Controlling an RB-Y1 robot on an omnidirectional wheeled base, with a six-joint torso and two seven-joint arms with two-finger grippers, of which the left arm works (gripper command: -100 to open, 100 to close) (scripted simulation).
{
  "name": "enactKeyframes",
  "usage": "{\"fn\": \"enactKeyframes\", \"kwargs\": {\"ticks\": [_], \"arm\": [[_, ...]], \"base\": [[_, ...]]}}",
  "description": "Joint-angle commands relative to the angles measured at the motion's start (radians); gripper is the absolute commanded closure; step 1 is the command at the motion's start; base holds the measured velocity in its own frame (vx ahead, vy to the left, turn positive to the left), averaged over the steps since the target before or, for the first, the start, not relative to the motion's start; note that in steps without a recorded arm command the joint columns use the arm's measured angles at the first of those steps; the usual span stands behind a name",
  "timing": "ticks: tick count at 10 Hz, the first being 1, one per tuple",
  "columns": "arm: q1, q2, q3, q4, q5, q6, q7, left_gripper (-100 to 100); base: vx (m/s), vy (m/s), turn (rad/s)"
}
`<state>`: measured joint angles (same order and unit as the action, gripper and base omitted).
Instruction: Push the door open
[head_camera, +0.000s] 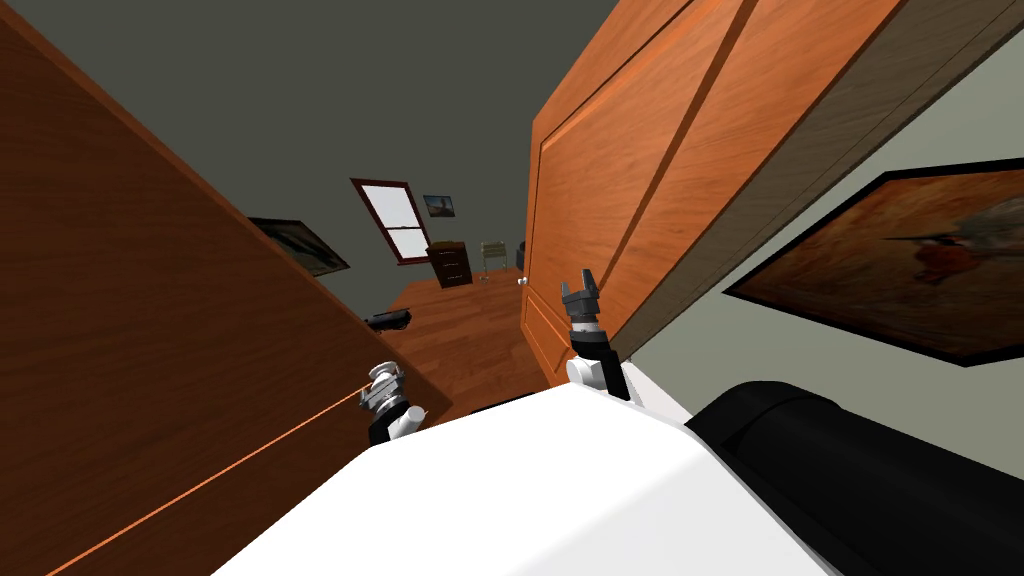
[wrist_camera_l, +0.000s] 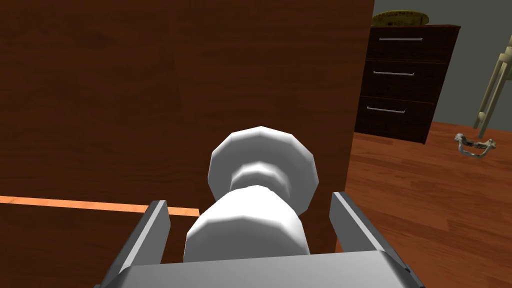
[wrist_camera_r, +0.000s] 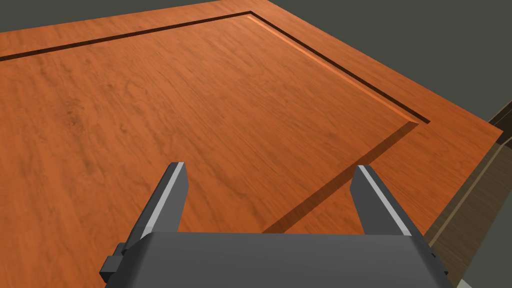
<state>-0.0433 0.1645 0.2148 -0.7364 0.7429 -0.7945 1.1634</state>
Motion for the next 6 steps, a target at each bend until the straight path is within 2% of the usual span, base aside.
{"fn": "enactKeyframes", "kwargs": {"ticks": [1,6], "arm": [[0.000,-0.001,-0.001,0.001,0.000,-0.004,0.001,100],[0.000,-0.001,-0.001,0.001,0.000,-0.004,0.001,100]], "base": [[0.000,0.000,0.000],[0.000,0.000,0.000]]}}
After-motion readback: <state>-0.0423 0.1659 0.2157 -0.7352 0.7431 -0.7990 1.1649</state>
